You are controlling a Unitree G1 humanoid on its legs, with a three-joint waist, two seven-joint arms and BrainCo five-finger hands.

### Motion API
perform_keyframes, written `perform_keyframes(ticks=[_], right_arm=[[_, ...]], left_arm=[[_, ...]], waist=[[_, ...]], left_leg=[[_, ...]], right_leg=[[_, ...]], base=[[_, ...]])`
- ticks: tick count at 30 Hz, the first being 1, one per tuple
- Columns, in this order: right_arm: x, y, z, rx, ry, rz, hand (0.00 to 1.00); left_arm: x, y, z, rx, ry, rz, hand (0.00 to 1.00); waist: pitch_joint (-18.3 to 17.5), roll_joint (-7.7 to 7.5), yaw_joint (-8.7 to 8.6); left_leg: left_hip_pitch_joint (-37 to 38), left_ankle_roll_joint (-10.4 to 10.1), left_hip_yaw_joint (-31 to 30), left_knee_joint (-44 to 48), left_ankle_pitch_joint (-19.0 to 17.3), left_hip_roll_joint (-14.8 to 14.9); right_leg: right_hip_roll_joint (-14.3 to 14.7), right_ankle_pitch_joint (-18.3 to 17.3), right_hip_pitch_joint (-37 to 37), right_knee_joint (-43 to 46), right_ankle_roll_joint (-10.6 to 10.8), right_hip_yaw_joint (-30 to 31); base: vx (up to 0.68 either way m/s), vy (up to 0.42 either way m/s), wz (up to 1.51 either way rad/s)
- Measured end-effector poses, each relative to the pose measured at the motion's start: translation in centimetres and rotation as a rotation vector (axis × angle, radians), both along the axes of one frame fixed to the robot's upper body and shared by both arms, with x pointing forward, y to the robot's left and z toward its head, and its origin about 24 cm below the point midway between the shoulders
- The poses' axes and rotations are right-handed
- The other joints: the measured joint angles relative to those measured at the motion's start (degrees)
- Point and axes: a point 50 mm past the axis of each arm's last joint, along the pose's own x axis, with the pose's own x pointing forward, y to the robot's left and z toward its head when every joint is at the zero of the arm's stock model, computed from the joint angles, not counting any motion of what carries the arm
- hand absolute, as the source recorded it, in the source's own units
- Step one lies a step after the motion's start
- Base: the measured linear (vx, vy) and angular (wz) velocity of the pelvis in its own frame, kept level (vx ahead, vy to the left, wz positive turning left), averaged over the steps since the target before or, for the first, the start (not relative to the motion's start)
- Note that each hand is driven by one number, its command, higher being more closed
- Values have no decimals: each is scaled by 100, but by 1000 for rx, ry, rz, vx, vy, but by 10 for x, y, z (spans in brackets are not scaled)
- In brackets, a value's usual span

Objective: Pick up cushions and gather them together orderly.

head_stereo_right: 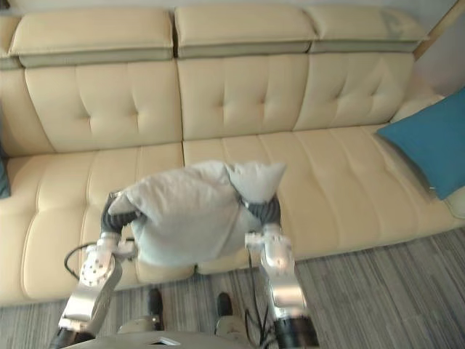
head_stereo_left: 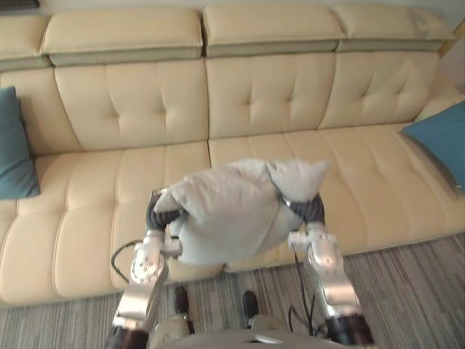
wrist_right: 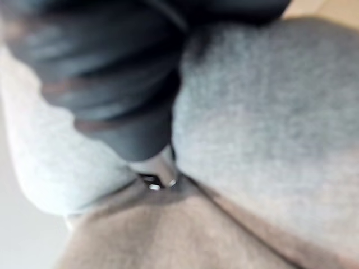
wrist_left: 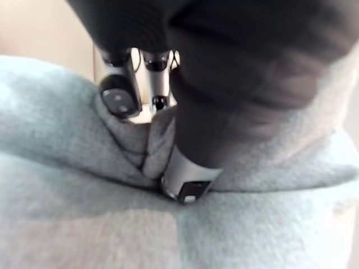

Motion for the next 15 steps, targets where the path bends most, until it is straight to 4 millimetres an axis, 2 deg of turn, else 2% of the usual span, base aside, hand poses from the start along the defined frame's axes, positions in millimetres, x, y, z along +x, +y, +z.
perform_keyframes(ticks=[1, 2, 3, 5, 6, 7, 9, 10, 11, 13, 15], right_arm=[[13, 3, 12, -11, -40, -3, 100], [30, 9, 35, -27, -122, -8, 100], [36, 12, 44, -28, -154, -11, 100], [60, 19, 94, -19, -310, -45, 100], [70, 23, 126, -1, -400, -80, 100], [72, 26, 139, 14, -443, -96, 100], [80, 27, 181, 68, -552, -156, 100], [81, 27, 193, 86, -582, -172, 100], [79, 26, 226, 129, -673, -200, 100], [75, 26, 250, 163, -744, -226, 100], [73, 22, 268, 195, -788, -255, 100]], left_arm=[[11, 0, 8, 16, -29, 12, 100], [28, 0, 24, 33, -88, 36, 100], [35, 0, 31, 37, -112, 47, 100], [66, 3, 76, 79, -255, 102, 100], [82, 4, 107, 92, -344, 154, 100], [87, 3, 122, 95, -390, 174, 100], [101, 1, 170, 83, -516, 231, 100], [105, 0, 185, 87, -553, 240, 100], [111, -2, 221, 83, -632, 266, 100], [113, -2, 249, 86, -692, 281, 100], [115, -5, 269, 87, -721, 285, 100]], waist=[[28, 6, 21], [252, 40, 41], [294, 72, 58], [530, 175, 174], [600, 281, 228], [652, 335, 234], [891, 421, 268], [913, 420, 276], [1040, 465, 304], [1240, 535, 296], [1303, 547, 264]], left_leg=[[-103, 3, -9, -68, 101, -15], [-191, -19, -59, -103, 209, -38], [-269, -27, -83, -112, 246, -39], [-696, -44, -147, -131, 415, -30], [-1019, -74, -150, -145, 443, 47], [-1121, -107, -150, -191, 465, 80], [-1155, -196, -143, -568, 499, 120], [-1273, -259, -139, -565, 453, 126], [-1510, -309, -136, -563, 483, 119], [-1658, -366, -172, -563, 759, 132], [-1878, -470, -164, -563, 902, 53]], right_leg=[[-10, 45, -93, -52, 12, 1], [-29, 46, -160, -62, 18, 2], [-28, 42, -231, -57, 24, -1], [-26, -50, -670, 51, 190, -36], [11, -45, -1033, 188, 173, -151], [21, -33, -1138, 222, 151, -200], [44, -49, -1407, 452, 104, -348], [27, -44, -1543, 516, 97, -382], [9, -49, -1830, 679, 108, -447], [2, -186, -2129, 1086, 158, -472], [-115, -423, -2540, 1568, 199, -474]], base=[[-246, 45, 19], [-199, 22, 16], [-248, 9, 24], [-235, -36, 21], [-254, -70, 23], [-235, -76, 29], [-168, -55, 31], [-131, -30, 29], [-86, -12, 16], [-65, 3, 11], [-47, 12, 21]])
